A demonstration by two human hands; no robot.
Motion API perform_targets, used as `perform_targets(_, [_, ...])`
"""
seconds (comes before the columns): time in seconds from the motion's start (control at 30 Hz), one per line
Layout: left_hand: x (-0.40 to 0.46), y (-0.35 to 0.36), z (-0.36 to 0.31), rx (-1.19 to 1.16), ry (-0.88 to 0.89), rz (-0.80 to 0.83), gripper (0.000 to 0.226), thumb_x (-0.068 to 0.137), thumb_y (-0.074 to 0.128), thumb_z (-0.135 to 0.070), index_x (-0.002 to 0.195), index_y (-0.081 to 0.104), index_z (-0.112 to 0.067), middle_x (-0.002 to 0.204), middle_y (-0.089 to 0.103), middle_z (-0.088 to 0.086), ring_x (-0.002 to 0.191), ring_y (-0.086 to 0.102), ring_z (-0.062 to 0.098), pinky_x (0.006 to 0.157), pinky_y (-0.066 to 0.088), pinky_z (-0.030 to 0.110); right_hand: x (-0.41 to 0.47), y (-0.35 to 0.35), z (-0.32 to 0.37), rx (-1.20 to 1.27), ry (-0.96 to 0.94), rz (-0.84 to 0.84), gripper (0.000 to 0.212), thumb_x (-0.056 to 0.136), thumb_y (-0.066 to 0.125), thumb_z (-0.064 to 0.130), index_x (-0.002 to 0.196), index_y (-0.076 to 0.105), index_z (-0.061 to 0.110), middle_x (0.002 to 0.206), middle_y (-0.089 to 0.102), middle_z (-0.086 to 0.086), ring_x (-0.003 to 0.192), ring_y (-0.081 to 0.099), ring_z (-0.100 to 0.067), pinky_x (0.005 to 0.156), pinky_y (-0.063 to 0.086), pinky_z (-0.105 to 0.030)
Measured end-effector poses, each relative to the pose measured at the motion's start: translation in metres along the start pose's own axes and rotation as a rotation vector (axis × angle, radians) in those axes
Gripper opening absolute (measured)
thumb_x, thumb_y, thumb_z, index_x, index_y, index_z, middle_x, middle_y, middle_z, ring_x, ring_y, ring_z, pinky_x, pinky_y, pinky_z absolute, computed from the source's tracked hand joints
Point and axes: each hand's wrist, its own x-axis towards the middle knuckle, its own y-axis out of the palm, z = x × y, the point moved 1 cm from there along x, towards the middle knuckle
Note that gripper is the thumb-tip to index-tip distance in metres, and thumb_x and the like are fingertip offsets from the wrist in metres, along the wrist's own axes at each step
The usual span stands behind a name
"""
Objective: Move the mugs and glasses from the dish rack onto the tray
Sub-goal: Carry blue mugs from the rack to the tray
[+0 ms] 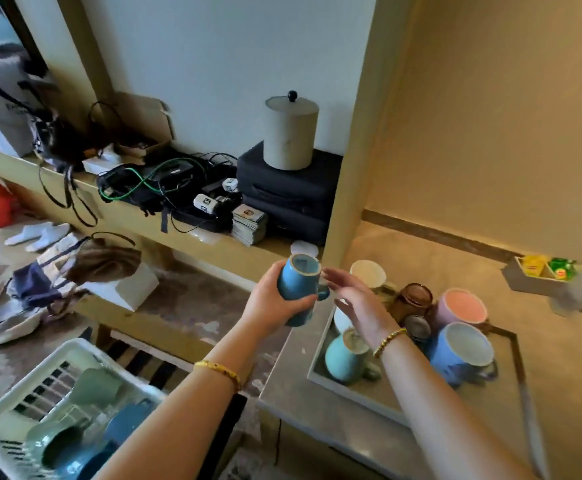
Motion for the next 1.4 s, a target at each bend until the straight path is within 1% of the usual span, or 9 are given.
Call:
perform_targets(0.17, [0.007,0.05,-0.034,-0.179,0.013,0.185,0.053,0.069,0.08,-0.022,0.108,0.045,-0.033,0.098,0.059,-0.014,0.097,0.057,0.011,0.077,0.043,0.021,-0.023,-0.048,-0.004,-0.411,-0.078,-0.099,0.044,0.089,0.037,-0.009,0.119,0.055,0.017,0.122,0.058,-0.008,0.113,0.053,-0.018,0.094,0.041,-0.02])
perform_targets(0.3, [0.005,0.09,-0.055,-0.162,0.035,0.351,0.055,0.071,0.078,-0.021,0.113,0.044,-0.031,0.109,0.059,-0.007,0.105,0.056,0.014,0.089,0.046,0.032,-0.044,-0.091,-0.005,-0.731,-0.126,-0.17,0.038,0.088,0.044,-0.003,0.116,0.061,0.016,0.117,0.064,-0.004,0.104,0.053,-0.01,0.084,0.034,-0.008])
perform_targets(0.37, [0.003,0.11,-0.063,-0.133,0.058,0.409,0.057,0.071,0.078,-0.024,0.116,0.044,-0.031,0.108,0.057,-0.011,0.104,0.054,0.01,0.087,0.043,0.028,-0.055,-0.113,-0.011,-0.816,-0.103,-0.214,0.033,0.088,0.048,0.002,0.112,0.064,0.018,0.114,0.067,-0.004,0.102,0.058,-0.015,0.085,0.041,-0.016])
perform_targets(0.53, [-0.001,0.151,-0.074,-0.056,0.114,0.513,0.054,0.071,0.079,-0.022,0.116,0.048,-0.023,0.104,0.058,-0.012,0.094,0.055,0.001,0.077,0.042,0.007,-0.078,-0.152,-0.031,-0.743,0.019,-0.324,0.027,0.089,0.049,-0.001,0.109,0.065,0.008,0.106,0.067,-0.012,0.098,0.061,-0.022,0.093,0.046,-0.029])
perform_targets(0.63, [-0.003,0.167,-0.07,0.042,0.146,0.626,0.063,0.07,0.08,-0.023,0.124,0.047,-0.02,0.118,0.059,-0.004,0.109,0.055,0.011,0.093,0.045,0.028,-0.089,-0.163,-0.049,-0.816,0.121,-0.355,0.026,0.089,0.052,0.004,0.109,0.066,0.012,0.106,0.067,-0.008,0.102,0.06,-0.023,0.094,0.047,-0.031])
perform_targets(0.8, [-0.012,0.183,-0.055,0.17,0.156,0.722,0.065,0.067,0.081,-0.029,0.118,0.04,-0.029,0.111,0.056,-0.011,0.106,0.055,0.01,0.086,0.042,0.023,-0.098,-0.17,-0.076,-0.852,0.227,-0.345,0.023,0.088,0.054,0.007,0.103,0.068,0.017,0.103,0.068,-0.004,0.1,0.061,-0.022,0.085,0.046,-0.024])
perform_targets(1.1, [-0.024,0.207,-0.04,0.461,0.199,0.788,0.069,0.07,0.077,-0.031,0.123,0.033,-0.026,0.117,0.059,0.006,0.107,0.056,0.024,0.092,0.049,0.04,-0.104,-0.178,-0.11,-0.987,0.348,-0.308,0.018,0.088,0.056,0.017,0.104,0.063,0.021,0.105,0.068,-0.007,0.099,0.061,-0.025,0.083,0.049,-0.032])
perform_targets(1.23, [-0.024,0.211,-0.035,0.575,0.284,0.747,0.067,0.071,0.075,-0.035,0.123,0.034,-0.025,0.116,0.06,0.004,0.107,0.053,0.025,0.097,0.038,0.034,-0.102,-0.176,-0.119,-1.006,0.363,-0.308,0.019,0.089,0.054,0.02,0.107,0.061,0.022,0.106,0.067,-0.008,0.1,0.061,-0.027,0.085,0.05,-0.035])
perform_targets(1.4, [-0.024,0.214,-0.028,0.665,0.319,0.704,0.068,0.072,0.073,-0.036,0.125,0.031,-0.025,0.117,0.062,0.001,0.112,0.055,0.022,0.115,0.015,0.042,-0.095,-0.175,-0.126,-1.013,0.369,-0.291,0.022,0.091,0.051,0.018,0.111,0.06,0.022,0.109,0.066,-0.008,0.102,0.06,-0.027,0.083,0.047,-0.032])
